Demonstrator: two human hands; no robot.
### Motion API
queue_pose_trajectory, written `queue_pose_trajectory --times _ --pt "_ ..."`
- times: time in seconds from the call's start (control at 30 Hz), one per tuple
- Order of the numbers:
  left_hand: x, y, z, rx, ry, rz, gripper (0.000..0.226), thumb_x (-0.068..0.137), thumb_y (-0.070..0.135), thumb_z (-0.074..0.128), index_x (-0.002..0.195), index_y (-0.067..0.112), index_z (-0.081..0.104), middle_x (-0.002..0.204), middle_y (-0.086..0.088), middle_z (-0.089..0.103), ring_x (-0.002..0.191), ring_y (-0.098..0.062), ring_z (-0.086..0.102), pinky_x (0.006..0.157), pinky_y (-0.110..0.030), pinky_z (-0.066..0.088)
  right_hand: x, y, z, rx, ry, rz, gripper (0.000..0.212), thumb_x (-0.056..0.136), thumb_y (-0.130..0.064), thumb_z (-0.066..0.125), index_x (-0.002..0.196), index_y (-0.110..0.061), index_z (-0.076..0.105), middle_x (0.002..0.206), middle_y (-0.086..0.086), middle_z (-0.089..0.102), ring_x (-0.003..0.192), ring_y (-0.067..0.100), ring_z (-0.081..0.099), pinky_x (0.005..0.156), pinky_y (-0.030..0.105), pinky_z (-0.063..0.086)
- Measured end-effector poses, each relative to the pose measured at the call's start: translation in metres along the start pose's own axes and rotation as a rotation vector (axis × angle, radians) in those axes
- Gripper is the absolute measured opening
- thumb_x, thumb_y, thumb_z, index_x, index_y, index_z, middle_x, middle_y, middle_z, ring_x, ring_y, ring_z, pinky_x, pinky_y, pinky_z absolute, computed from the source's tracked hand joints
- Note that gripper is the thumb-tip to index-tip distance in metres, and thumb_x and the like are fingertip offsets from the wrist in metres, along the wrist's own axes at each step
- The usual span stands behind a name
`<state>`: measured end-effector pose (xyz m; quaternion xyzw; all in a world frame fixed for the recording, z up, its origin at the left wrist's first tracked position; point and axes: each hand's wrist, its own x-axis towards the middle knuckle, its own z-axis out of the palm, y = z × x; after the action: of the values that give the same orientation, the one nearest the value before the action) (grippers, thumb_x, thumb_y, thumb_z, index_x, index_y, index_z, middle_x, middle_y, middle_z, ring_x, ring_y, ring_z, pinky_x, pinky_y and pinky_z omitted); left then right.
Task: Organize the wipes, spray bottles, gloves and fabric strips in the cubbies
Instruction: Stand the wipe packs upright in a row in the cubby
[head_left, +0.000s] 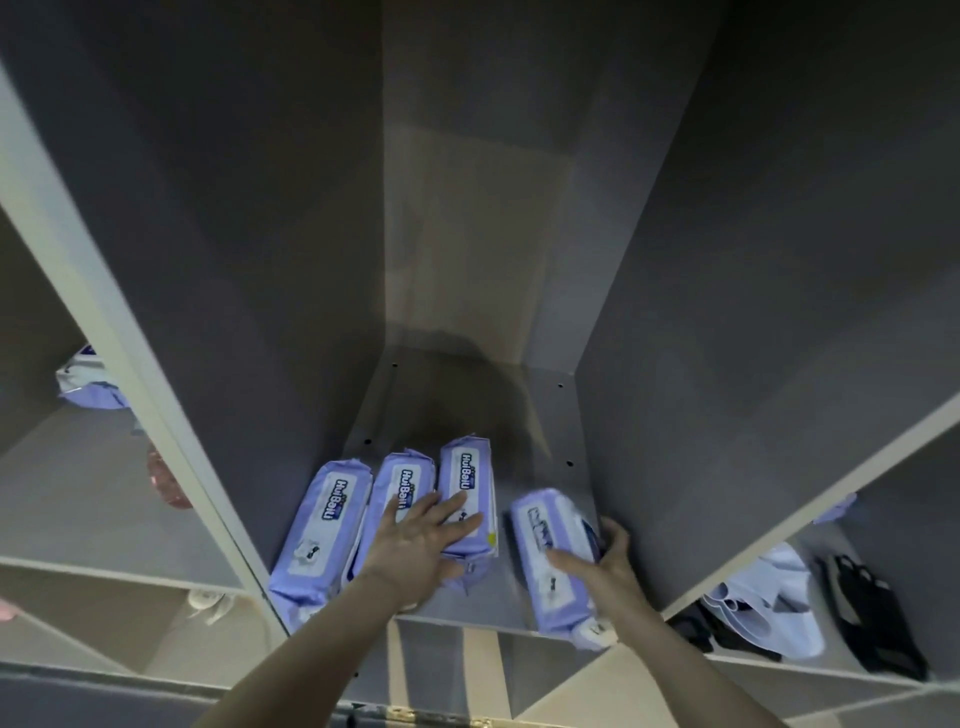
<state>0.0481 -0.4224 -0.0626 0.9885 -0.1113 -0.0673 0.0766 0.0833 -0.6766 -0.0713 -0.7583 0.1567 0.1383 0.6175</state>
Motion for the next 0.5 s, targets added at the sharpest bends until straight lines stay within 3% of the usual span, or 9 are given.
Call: queue_pose_trajectory --times 0.07,0.13,0.2,0.37,0.43,0.5 --pt "0.002 0.003 -0.002 -0.070 -0.024 -0.029 0.061 0.092 0.045 0.050 0.145 0.046 0.021 0.159 0.017 0.007 0.148 -0.013 0.005 0.117 -0.054 0.003 0.006 -0.006 0.001 0.328 -0.062 0.138 0.062 0.071 -0.012 0.080 0.122 -0.009 0.045 0.112 0.019 0.066 0.088 0.033 0.070 0.075 0.043 0.058" --pt "0.003 0.006 -0.004 -0.101 -0.022 -0.038 0.058 0.094 0.043 0.047 0.145 0.046 0.021 0.159 0.018 0.005 0.148 -0.012 0.002 0.117 -0.053 0.000 0.008 -0.013 0.013 0.482 -0.190 0.224 0.045 0.079 -0.014 0.071 0.120 -0.003 0.055 0.109 0.022 0.069 0.086 0.032 0.072 0.068 0.039 0.059" --pt "0.002 0.004 -0.004 -0.119 -0.034 -0.053 0.056 0.096 0.038 0.046 0.145 0.046 0.021 0.159 0.018 0.004 0.148 -0.012 0.000 0.118 -0.053 -0.001 0.010 -0.015 0.025 0.304 -0.268 0.240 0.039 0.086 -0.020 0.066 0.121 -0.005 0.057 0.107 0.015 0.072 0.089 0.028 0.072 0.068 0.033 0.057" --pt "0.000 0.002 -0.006 -0.115 -0.039 -0.060 0.056 0.097 0.034 0.045 0.146 0.044 0.019 0.159 0.017 0.001 0.148 -0.012 -0.005 0.118 -0.053 -0.005 0.011 -0.025 0.029 -0.148 -0.249 0.226 0.030 0.094 -0.031 0.056 0.119 -0.014 0.054 0.103 0.004 0.072 0.086 0.019 0.069 0.063 0.027 0.052" --pt "-0.002 0.004 -0.013 -0.091 -0.100 -0.059 0.056 0.097 0.038 0.043 0.147 0.043 0.017 0.159 0.016 -0.002 0.148 -0.012 -0.008 0.118 -0.053 -0.004 0.009 -0.029 0.034 -0.200 -0.214 0.192 0.028 0.094 -0.027 0.057 0.118 -0.012 0.056 0.102 0.006 0.069 0.079 0.017 0.067 0.060 0.024 0.051" --pt "-0.007 0.003 -0.021 -0.193 -0.075 -0.077 0.057 0.096 0.039 0.047 0.147 0.040 0.022 0.159 0.015 0.001 0.148 -0.012 -0.004 0.119 -0.050 0.004 0.001 -0.034 0.042 -0.254 -0.110 0.028 0.025 0.090 -0.018 0.063 0.115 -0.017 0.059 0.108 0.006 0.068 0.085 0.019 0.066 0.068 0.026 0.052"
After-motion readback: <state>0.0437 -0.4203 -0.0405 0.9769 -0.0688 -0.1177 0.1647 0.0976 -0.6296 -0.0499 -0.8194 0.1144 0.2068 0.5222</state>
